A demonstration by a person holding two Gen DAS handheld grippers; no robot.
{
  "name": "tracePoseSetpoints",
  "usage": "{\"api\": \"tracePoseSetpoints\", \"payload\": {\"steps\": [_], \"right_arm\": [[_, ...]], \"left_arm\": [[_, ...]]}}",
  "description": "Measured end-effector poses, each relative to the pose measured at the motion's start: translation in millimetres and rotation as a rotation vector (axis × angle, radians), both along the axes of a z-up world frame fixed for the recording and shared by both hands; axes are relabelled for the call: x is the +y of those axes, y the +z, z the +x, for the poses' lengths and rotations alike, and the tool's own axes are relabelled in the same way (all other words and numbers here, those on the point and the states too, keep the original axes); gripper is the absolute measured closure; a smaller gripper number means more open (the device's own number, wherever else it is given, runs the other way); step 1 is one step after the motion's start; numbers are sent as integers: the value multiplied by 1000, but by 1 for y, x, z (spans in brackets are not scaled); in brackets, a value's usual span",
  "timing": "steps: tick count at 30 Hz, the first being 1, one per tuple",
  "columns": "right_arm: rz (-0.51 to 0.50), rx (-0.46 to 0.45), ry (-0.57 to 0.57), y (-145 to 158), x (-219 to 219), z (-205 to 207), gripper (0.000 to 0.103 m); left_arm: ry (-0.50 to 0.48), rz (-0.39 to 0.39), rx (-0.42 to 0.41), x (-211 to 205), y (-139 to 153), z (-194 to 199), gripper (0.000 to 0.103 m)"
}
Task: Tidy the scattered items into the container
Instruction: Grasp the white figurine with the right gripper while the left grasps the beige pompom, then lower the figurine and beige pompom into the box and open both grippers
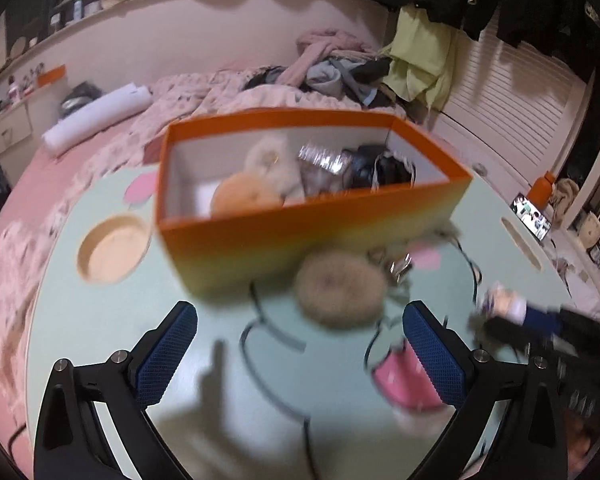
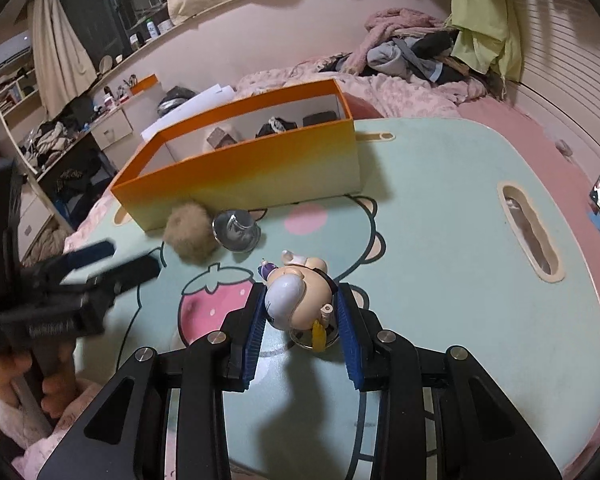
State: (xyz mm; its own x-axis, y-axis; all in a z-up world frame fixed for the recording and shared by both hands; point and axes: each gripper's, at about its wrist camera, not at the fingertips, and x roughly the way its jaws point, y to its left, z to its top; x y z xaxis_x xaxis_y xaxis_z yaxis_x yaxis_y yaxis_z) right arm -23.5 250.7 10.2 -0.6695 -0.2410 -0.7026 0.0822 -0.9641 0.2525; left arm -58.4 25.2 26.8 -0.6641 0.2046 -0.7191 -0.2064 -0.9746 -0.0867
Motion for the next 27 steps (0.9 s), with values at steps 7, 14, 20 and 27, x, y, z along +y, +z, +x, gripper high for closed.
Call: {"api": "tracePoseSetpoints", "payload": {"steps": [7, 14, 20, 27], "right_arm": [[-19, -25, 1, -7, 5, -3, 67], [-2, -19, 1, -7, 1, 1, 67], [18, 5, 9, 4, -5, -4, 67], [-2, 121, -6, 66, -12, -37, 67]], "left_arm": [[-18, -45, -61, 20, -21, -26, 65], [-8, 39, 3, -7, -7, 1, 65], [16, 67, 46, -29, 16, 15, 65], [10, 50, 118, -33, 61, -13, 65]]}}
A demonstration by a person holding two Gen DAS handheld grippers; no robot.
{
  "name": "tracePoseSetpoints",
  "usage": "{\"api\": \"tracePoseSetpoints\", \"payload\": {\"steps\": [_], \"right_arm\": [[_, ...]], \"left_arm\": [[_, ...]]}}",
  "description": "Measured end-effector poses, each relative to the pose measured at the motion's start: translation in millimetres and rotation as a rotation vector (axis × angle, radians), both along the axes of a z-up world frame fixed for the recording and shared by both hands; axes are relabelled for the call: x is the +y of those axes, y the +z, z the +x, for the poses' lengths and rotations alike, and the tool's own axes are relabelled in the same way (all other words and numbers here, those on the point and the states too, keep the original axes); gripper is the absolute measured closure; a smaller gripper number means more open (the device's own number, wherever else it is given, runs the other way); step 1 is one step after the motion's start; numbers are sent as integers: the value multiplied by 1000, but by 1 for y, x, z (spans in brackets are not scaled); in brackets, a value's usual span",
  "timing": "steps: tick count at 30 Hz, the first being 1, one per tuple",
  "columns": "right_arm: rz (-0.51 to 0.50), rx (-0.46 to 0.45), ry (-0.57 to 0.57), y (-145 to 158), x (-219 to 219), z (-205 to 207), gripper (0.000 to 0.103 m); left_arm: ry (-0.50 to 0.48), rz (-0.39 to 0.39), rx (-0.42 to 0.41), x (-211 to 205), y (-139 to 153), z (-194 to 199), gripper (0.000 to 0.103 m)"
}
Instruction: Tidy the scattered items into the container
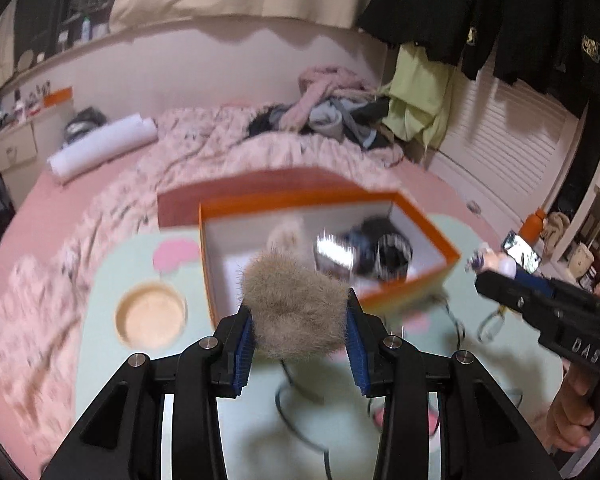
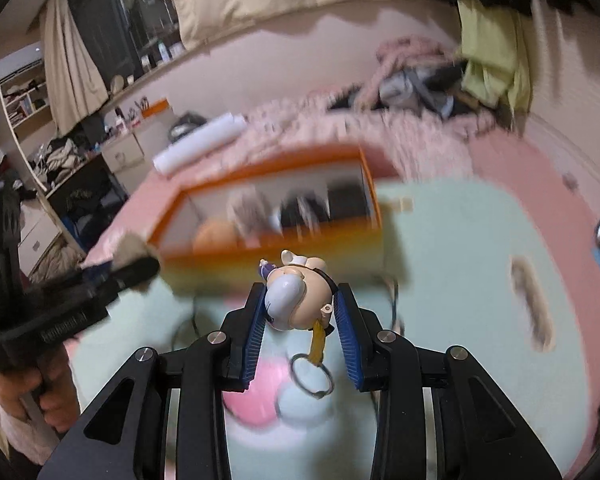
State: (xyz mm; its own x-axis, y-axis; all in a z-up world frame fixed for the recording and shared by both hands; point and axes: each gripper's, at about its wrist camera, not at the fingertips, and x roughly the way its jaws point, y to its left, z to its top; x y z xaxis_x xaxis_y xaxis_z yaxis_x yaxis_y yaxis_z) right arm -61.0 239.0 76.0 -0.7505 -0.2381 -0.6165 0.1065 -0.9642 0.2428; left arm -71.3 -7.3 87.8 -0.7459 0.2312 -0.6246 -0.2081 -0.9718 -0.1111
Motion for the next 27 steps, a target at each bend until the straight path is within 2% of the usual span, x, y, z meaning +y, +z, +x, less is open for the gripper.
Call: {"api": "tracePoseSetpoints", "payload": {"steps": [5, 6, 7, 9, 11, 12, 16, 20, 23, 24, 26, 27], "right_arm": [[-51, 20, -54, 29, 0, -53, 67], [-64, 13, -69, 29, 1, -66, 67], [-76, -5, -74, 27, 2, -79, 66], [-97, -77, -79, 14, 3, -103, 64], [-130, -152, -90, 1, 7, -117, 48], [-155, -167, -92, -4, 10, -119, 48], [-164, -143, -105, -6, 19, -105, 48], [-118, -115, -91, 0, 20, -77, 48], [-43, -107, -82, -4, 17, -49, 48], [-19, -108, -81, -7, 15, -42, 46], [27, -108, -77, -19, 12, -21, 35], [46, -108, -79, -26, 10, -12, 34]], "left_arm": [[56, -17, -28, 2, 13, -51, 63], [69, -35, -45, 3, 10, -61, 57], [81, -46, -75, 4, 5, -71, 45], [79, -26, -133, 2, -7, -84, 32], [89, -1, -167, -1, -16, -86, 28], [93, 15, -166, -4, -18, -83, 26], [86, 44, -140, -9, -18, -65, 22], [85, -16, -97, -3, -13, -37, 16], [64, -43, -74, 0, -17, -8, 7], [58, -44, -74, 1, -21, 1, 4], [41, -49, -98, 4, -35, 15, 3], [36, -58, -118, 7, -43, 19, 3]]}}
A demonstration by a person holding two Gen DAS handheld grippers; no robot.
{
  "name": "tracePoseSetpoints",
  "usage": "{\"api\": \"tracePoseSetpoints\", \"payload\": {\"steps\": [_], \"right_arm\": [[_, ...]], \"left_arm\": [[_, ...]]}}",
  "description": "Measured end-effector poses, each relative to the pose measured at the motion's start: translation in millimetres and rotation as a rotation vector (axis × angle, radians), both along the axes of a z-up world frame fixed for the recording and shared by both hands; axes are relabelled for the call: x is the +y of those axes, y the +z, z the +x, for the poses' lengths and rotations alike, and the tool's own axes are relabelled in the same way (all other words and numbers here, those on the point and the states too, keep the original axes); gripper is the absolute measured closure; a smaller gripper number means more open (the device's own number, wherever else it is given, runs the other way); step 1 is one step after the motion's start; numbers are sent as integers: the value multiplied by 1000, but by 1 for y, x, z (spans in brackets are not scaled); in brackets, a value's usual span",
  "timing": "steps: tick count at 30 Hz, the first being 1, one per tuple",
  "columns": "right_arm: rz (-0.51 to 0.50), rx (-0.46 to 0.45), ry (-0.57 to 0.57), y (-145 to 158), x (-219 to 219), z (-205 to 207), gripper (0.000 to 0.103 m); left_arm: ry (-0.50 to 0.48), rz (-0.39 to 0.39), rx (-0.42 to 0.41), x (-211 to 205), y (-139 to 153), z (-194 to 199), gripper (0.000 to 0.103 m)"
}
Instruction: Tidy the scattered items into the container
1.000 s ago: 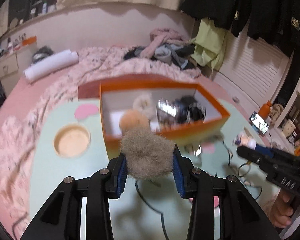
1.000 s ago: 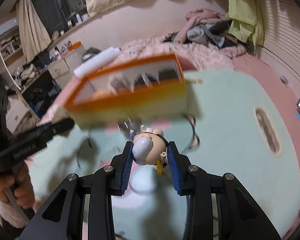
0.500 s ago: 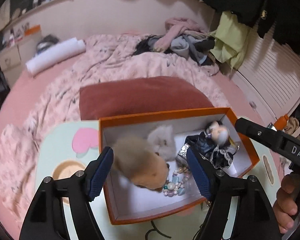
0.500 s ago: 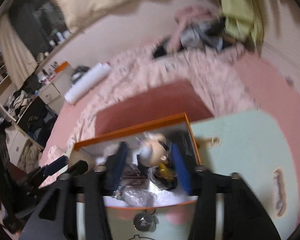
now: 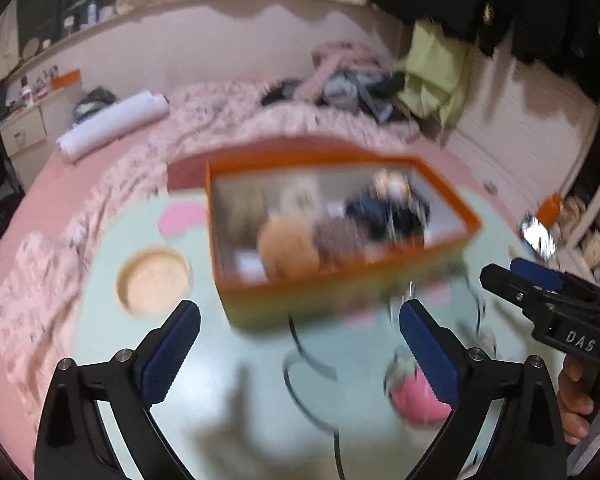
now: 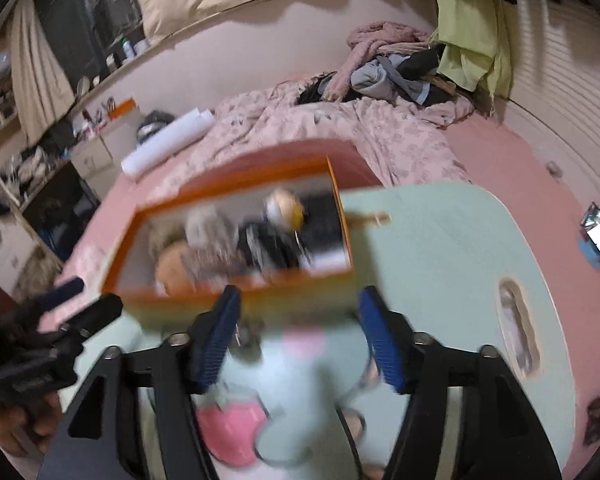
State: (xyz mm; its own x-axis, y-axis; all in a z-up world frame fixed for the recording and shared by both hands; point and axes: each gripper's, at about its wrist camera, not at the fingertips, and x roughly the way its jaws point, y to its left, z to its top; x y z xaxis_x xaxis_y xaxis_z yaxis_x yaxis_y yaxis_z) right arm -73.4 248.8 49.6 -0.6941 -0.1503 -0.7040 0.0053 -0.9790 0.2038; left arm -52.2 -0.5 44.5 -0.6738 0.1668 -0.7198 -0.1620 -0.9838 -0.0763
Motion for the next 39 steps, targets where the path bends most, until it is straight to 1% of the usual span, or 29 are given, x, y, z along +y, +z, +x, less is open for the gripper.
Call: {"api": "tracePoseSetpoints", "payload": {"steps": [1, 3, 5, 6, 7, 9, 10, 11, 14, 22, 27, 35, 39], "right_arm": [[24, -7, -1, -7, -3, 7, 34], [80, -25, 12, -23, -10, 18, 34], [131, -27, 19, -33, -18, 23, 34], [153, -29, 25, -37, -21, 24, 34], [167, -35, 33, -40, -23, 23, 34], [183, -72, 47, -50, -27, 20, 34], [197, -96, 48, -55, -29, 18, 26], [209, -106, 46, -60, -30, 17, 15], [198, -107, 54, -67, -28, 15, 14], [198, -102, 55, -76, -27, 9, 14], [199, -100, 63, -69, -26, 8, 12], [200, -98, 72, -68, -24, 14, 10], [201, -101, 69, -69, -25, 15, 6]], "left_arm": [[1, -13, -21, 2, -11, 4, 3], [15, -42, -37, 4, -25, 7, 3], [28, -89, -60, 7, -43, 8, 3], [31, -110, -77, 9, -50, 7, 2], [29, -113, -96, 9, -55, 7, 0], [26, -111, -89, 10, -56, 10, 0], [27, -114, -82, 10, -58, 12, 0], [29, -113, -76, 10, -59, 14, 0], [38, -106, -62, 10, -61, 19, 0], [39, -104, -62, 9, -60, 20, 0], [39, -104, -62, 9, -60, 20, 0], [39, -104, -62, 9, -60, 20, 0], [41, -104, -62, 8, -59, 19, 0]]}}
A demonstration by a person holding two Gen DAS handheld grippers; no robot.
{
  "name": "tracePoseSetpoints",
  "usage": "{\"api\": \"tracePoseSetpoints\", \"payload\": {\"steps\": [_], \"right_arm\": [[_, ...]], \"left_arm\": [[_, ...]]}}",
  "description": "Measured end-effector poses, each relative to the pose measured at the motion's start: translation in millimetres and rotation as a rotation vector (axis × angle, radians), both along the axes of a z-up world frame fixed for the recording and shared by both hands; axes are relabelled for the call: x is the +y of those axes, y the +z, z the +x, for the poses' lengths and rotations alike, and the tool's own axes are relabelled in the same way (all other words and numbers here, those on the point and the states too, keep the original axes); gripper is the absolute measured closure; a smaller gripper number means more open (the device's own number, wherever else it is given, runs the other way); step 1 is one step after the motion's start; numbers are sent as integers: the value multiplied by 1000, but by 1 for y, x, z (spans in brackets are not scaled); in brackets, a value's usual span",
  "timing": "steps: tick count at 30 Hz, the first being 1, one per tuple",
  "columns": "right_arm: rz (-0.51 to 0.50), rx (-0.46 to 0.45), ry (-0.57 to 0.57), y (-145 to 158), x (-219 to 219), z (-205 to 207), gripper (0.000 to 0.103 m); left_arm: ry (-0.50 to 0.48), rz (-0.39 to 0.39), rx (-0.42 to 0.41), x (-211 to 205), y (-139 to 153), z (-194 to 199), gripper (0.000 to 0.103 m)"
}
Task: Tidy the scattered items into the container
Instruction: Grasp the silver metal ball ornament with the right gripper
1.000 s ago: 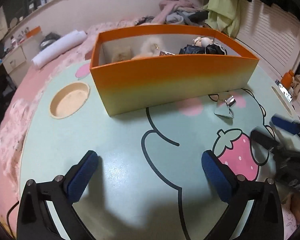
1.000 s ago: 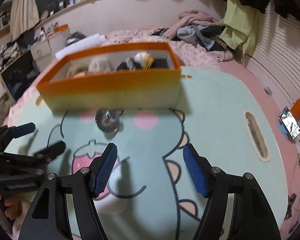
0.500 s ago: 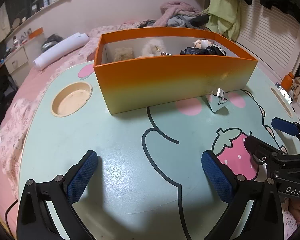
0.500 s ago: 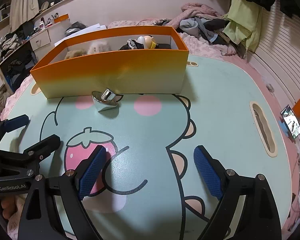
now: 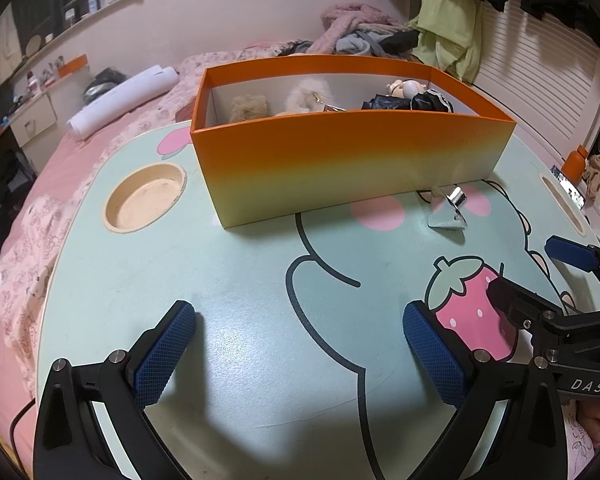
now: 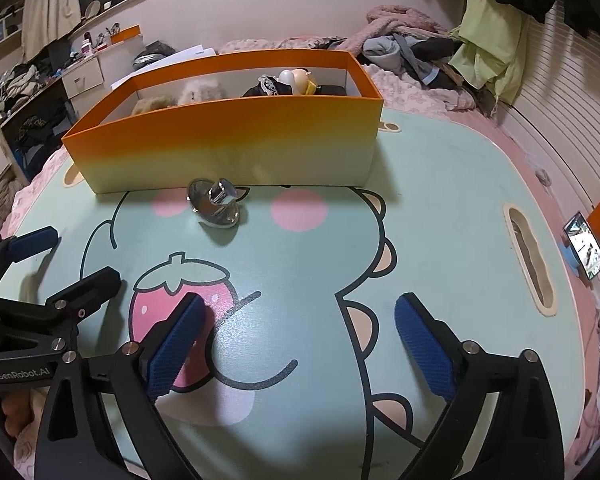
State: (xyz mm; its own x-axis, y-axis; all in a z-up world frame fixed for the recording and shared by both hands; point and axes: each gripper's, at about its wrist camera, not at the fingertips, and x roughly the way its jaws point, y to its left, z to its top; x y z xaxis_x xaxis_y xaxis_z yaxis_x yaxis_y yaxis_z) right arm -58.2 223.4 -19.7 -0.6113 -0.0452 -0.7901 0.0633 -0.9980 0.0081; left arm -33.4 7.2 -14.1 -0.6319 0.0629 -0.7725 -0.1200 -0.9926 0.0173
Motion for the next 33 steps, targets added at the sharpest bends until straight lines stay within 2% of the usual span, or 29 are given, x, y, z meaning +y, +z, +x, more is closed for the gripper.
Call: {"api": "tracePoseSetpoints", "payload": {"steps": [6, 10, 15, 18, 20, 21, 22, 23, 29, 33], "right_arm": [[0, 1, 1, 0, 1, 0, 6], [-88, 23, 24, 9, 6, -7, 6], [-113, 28, 51, 23, -11, -32, 7], [-129, -20, 71, 20, -25, -54, 16], [-111, -55, 59, 13, -32, -64, 32], [-78, -42, 49, 12, -37, -66, 37], [-51, -29, 49, 11, -40, -66, 64], [-33, -26, 56, 11, -41, -66, 71], [-86, -1, 33, 18, -26, -53, 71], [-148, 73, 33, 53, -11, -46, 71]], "left_arm": [[0, 0, 0, 0, 0, 0, 0], [2, 0, 2, -2, 3, -1, 0], [2, 0, 2, -2, 3, -1, 0], [2, 0, 2, -2, 3, -1, 0], [2, 0, 2, -2, 3, -1, 0], [2, 0, 2, -3, 3, 0, 0], [2, 1, 2, -3, 3, -1, 0], [2, 2, 1, -4, 4, -1, 0], [2, 1, 2, -4, 3, -1, 0], [2, 1, 2, -4, 3, -1, 0]]}}
